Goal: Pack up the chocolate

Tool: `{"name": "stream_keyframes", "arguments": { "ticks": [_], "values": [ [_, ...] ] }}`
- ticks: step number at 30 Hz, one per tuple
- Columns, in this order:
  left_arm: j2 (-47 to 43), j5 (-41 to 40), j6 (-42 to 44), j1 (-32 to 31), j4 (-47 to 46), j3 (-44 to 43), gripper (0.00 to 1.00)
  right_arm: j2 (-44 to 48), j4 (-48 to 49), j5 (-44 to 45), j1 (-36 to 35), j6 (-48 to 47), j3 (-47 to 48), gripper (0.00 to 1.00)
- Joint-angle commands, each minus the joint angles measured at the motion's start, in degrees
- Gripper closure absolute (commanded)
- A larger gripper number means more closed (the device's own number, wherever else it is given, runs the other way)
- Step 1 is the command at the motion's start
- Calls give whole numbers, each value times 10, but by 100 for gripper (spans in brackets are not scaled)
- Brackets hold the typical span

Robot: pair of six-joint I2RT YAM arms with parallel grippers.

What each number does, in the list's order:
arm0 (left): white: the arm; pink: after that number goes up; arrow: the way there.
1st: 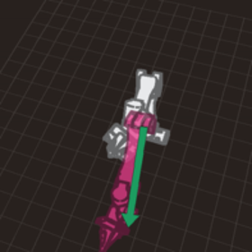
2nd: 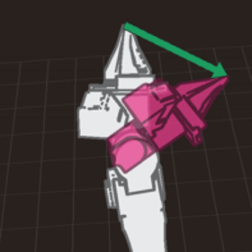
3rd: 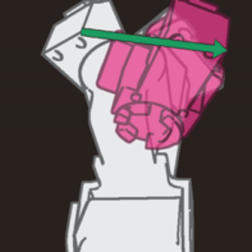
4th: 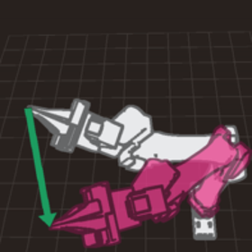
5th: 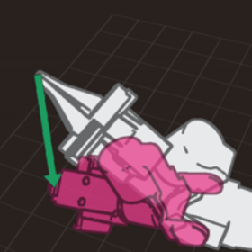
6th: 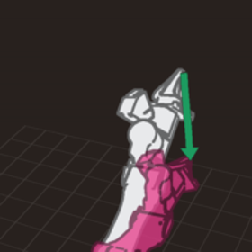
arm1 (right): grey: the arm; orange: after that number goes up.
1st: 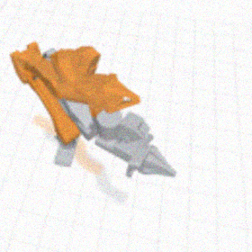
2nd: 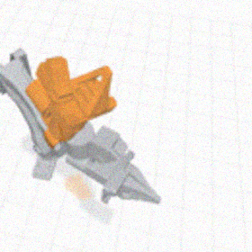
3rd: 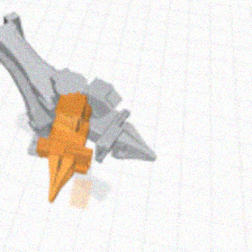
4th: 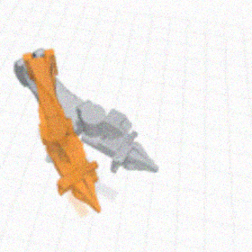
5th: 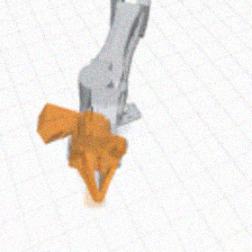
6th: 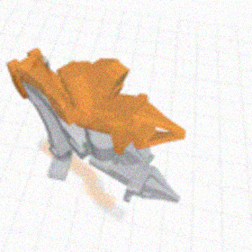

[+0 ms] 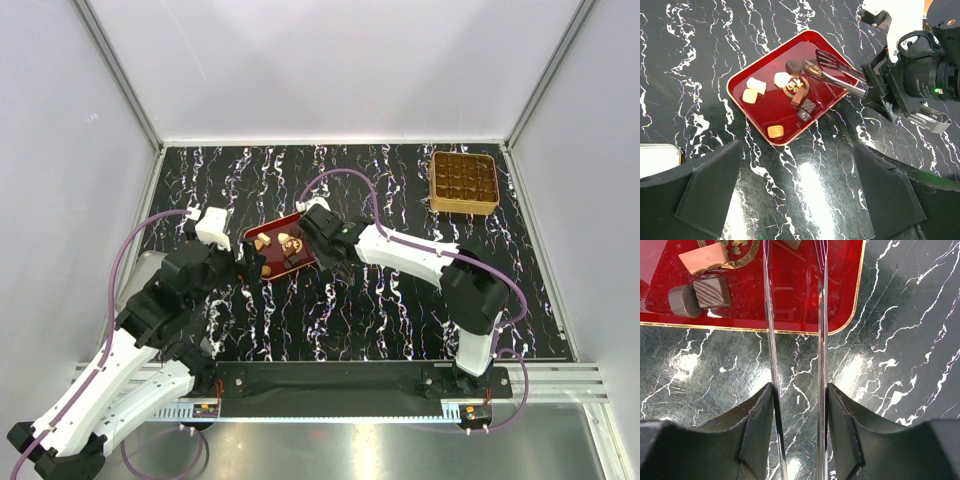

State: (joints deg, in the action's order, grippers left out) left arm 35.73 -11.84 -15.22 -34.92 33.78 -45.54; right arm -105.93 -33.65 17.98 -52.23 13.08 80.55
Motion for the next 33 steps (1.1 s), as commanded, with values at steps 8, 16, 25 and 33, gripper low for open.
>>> {"name": "stream_keyframes", "arguments": {
  "ticks": [8, 16, 25, 33],
  "values": [
    [-3, -9, 6, 0, -20, -3, 1, -2, 10, 21, -9, -2, 31, 52],
    [-2, -8, 6, 0, -20, -3, 1, 5, -4, 27, -9, -1, 42, 56],
    [-2, -7, 6, 0, -20, -3, 1, 19, -17, 23, -9, 4, 53, 59],
    [-3, -7, 5, 0, -19, -3, 1, 37, -34, 23, -9, 9, 62, 59]
  ]
}}
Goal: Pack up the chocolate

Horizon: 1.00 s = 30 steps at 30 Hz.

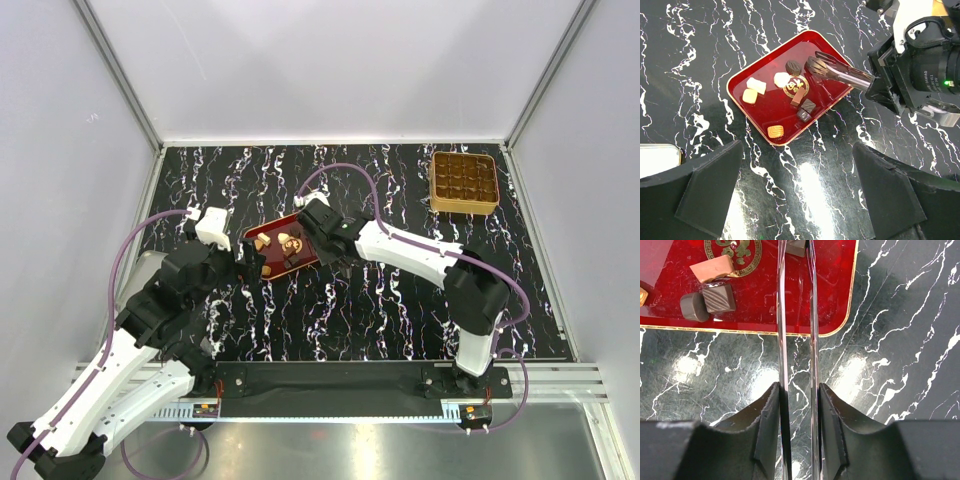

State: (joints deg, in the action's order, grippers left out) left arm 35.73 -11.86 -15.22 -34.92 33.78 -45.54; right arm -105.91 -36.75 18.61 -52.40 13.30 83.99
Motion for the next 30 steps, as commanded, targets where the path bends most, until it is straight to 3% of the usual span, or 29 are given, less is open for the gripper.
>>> {"name": "stream_keyframes", "arguments": {
  "ticks": [1, 18, 21, 27, 30],
  "values": [
    [-3, -7, 5, 0, -19, -3, 1, 40, -2, 14, -7, 8, 26, 59],
    [-3, -7, 5, 0, -19, -3, 1, 83, -53, 43, 22, 1, 54, 60],
    [-5, -7, 5, 0, -18, -3, 1, 99, -59, 43, 68, -6, 50, 60],
    [-5, -5, 5, 1, -18, -3, 1, 128, -46, 27, 251, -40, 50, 60],
    [-5, -5, 5, 0, -19, -3, 1, 120, -34, 37, 310, -50, 60, 60]
  ]
}}
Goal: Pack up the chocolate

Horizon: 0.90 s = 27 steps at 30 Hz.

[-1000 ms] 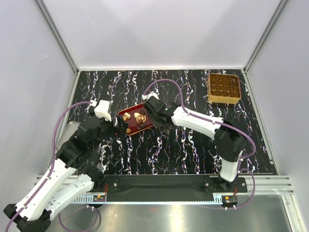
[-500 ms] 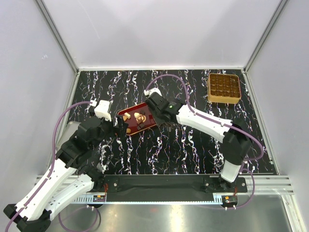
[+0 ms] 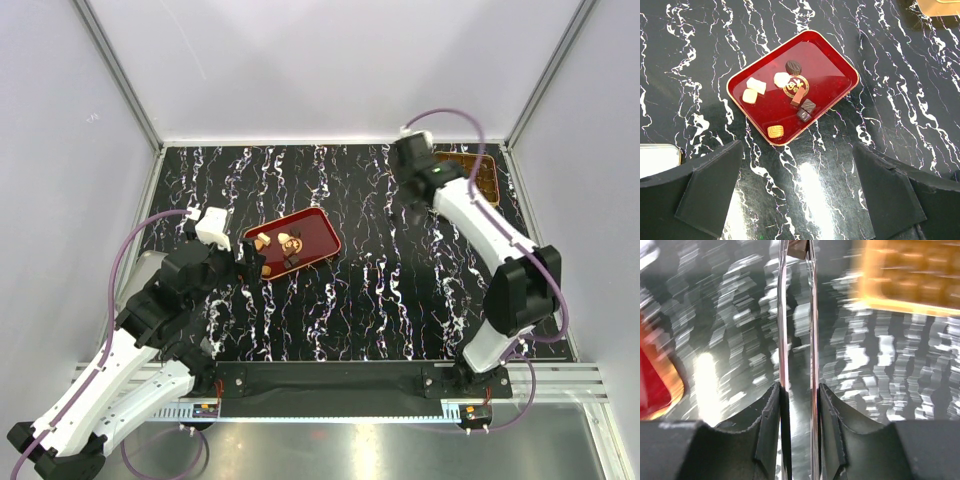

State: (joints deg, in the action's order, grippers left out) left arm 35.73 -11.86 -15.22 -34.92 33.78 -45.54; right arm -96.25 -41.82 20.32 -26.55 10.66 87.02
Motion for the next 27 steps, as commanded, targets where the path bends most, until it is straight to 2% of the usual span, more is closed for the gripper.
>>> {"name": "stream_keyframes", "arguments": {
  "ticks": [1, 5, 12, 17, 27],
  "values": [
    [-4, -4, 5, 0, -19, -3, 1, 19, 15, 21, 70, -25, 36, 60],
    [-5, -3, 5, 0, -20, -2, 1, -30, 18, 17, 168, -23, 82, 60],
    [-1, 0, 5, 0, -19, -2, 1, -133, -1, -11, 250, -20, 204, 60],
    [0, 0, 5, 0, -20, -3, 1, -198, -26, -12, 263, -26, 271, 60],
    [5, 1, 6, 1, -21, -3, 1, -228, -4, -25, 299, -26, 263, 59]
  ]
}}
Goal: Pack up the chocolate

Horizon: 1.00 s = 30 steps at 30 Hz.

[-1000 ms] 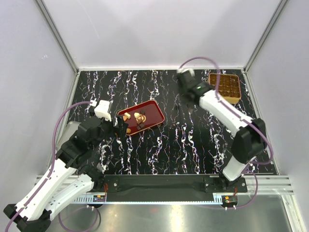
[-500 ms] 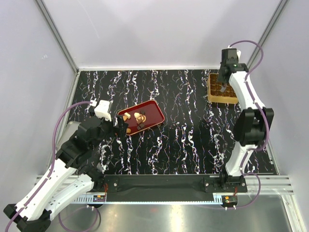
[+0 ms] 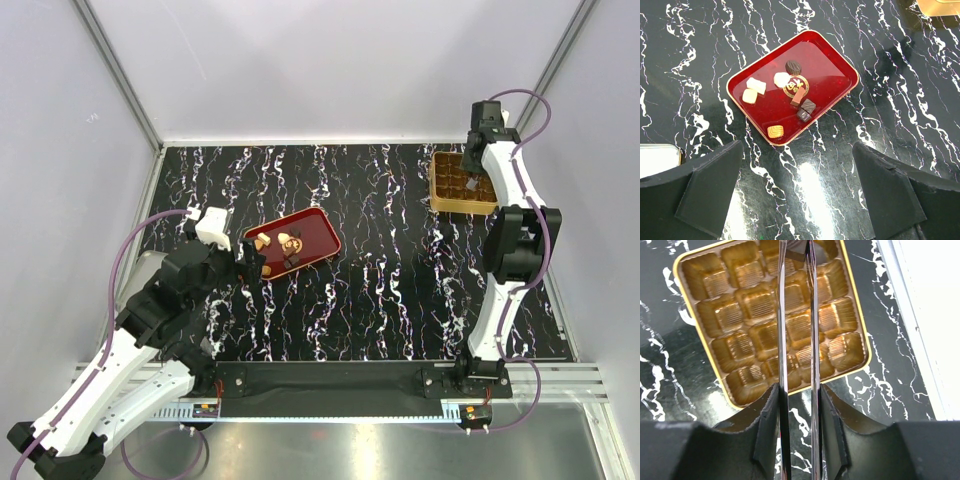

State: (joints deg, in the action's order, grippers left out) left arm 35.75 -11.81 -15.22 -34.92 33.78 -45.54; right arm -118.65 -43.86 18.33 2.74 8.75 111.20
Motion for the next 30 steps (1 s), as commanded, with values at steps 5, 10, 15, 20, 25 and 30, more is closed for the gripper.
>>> {"name": "stream_keyframes", "arguments": {
  "ticks": [5, 10, 15, 20, 25, 30],
  "values": [
    [7, 0, 7, 0, -21, -3, 1, -11, 17, -14, 9, -8, 24, 58],
    [8, 0, 7, 0, -21, -3, 1, -11, 18, -32, 8, 3, 24, 58],
    [9, 1, 7, 0, -23, -3, 1, -11, 18, -36, 8, 4, 24, 57],
    [10, 2, 7, 0, -24, -3, 1, -9, 14, -40, 8, 4, 24, 53],
    [9, 5, 7, 0, -23, -3, 1, 3, -1, -44, 8, 6, 40, 50],
    [7, 5, 7, 0, -21, -3, 1, 34, -24, -59, 2, 17, 46, 50]
  ]
}}
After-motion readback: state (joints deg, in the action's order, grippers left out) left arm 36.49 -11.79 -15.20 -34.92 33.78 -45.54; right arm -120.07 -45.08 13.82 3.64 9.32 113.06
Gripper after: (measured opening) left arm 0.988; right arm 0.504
